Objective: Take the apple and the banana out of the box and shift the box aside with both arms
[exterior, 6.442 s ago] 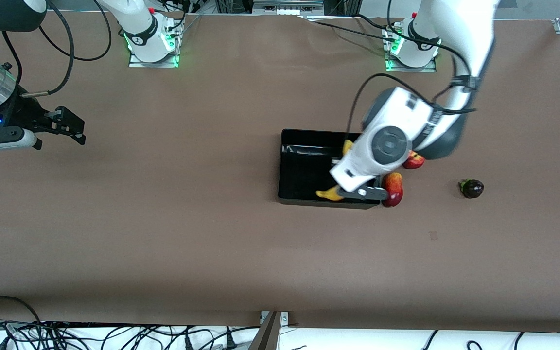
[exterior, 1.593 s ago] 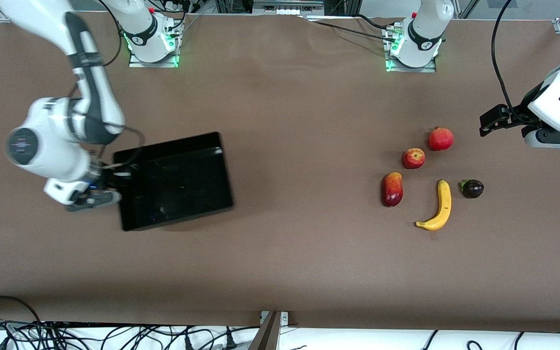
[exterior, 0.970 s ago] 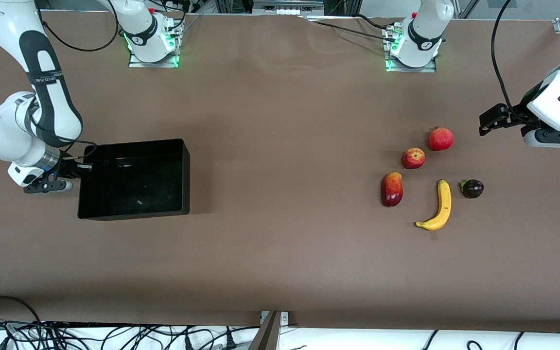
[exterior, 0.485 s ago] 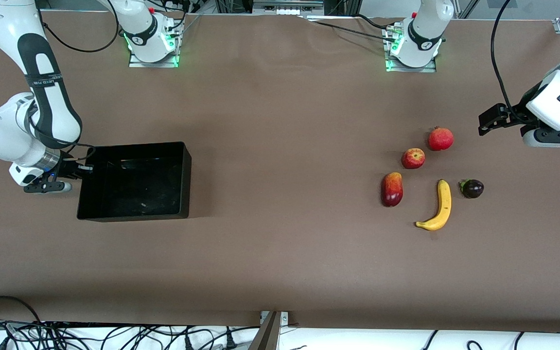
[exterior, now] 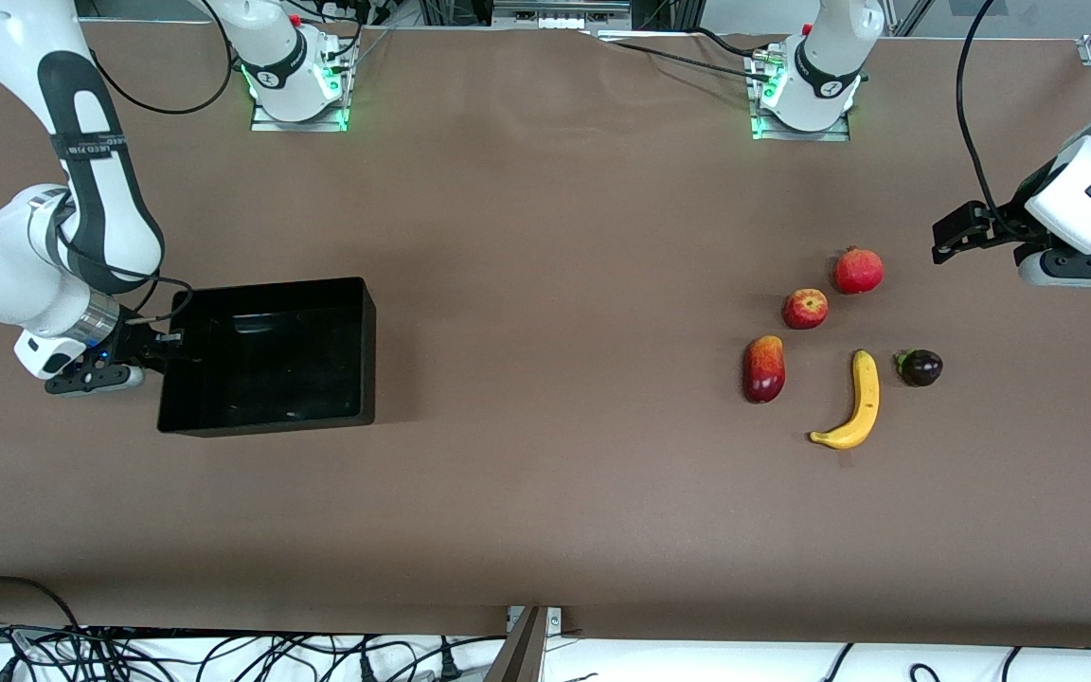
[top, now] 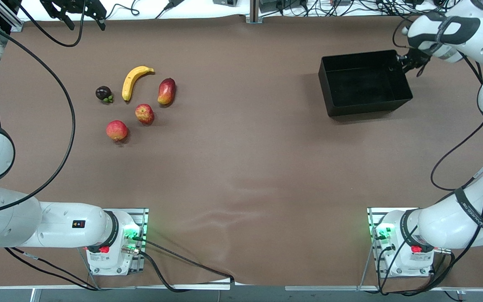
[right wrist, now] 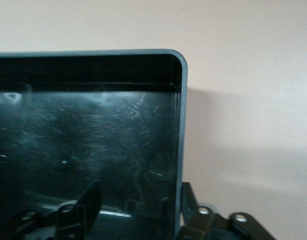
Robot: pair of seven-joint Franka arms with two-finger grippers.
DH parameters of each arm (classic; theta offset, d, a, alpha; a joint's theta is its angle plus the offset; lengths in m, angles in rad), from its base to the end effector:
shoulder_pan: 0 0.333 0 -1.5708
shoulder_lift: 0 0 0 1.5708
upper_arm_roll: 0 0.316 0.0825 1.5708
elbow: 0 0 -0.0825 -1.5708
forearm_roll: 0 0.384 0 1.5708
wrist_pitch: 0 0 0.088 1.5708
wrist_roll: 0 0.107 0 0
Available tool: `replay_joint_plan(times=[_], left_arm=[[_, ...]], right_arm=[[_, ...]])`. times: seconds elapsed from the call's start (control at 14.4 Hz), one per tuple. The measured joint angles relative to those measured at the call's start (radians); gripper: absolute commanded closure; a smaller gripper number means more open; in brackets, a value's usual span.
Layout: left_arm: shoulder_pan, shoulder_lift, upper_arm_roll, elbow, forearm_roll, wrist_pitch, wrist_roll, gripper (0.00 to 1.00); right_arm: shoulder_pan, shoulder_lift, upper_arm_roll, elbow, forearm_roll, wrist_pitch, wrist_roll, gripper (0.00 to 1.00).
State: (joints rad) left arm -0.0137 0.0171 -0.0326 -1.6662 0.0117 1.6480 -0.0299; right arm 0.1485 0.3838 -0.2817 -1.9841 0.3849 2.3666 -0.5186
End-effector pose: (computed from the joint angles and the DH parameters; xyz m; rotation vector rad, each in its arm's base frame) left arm 0.5624 -0.0247 0.5764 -3.1286 0.0274 0.0545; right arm 0.6074 -0.0704 0.2798 -2.9824 -0.1979 -0.1153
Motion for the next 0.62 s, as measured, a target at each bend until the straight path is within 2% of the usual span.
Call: replay_joint_plan(times=[0.14,0.42,0.62], left_arm=[[0.000,0.000,0.000,0.000,0.000,0.000,0.000,0.00],[0.000,0.000,-0.001,0.000,0.000,-0.005,0.000,0.00],[0.000,-0.001,-0.002,0.000,0.000,-0.011,0.000,0.00]], right_arm=[[0.016,-0.016,0.000,0.075,-0.041,-0.128,0.050,0.00],[0.032,-0.046,0.001,0.297,-0.139,-0.432,0.169,0.00],[0.066,-0.085,0.002,0.380,-0.201,-0.549,0.223,0.00]])
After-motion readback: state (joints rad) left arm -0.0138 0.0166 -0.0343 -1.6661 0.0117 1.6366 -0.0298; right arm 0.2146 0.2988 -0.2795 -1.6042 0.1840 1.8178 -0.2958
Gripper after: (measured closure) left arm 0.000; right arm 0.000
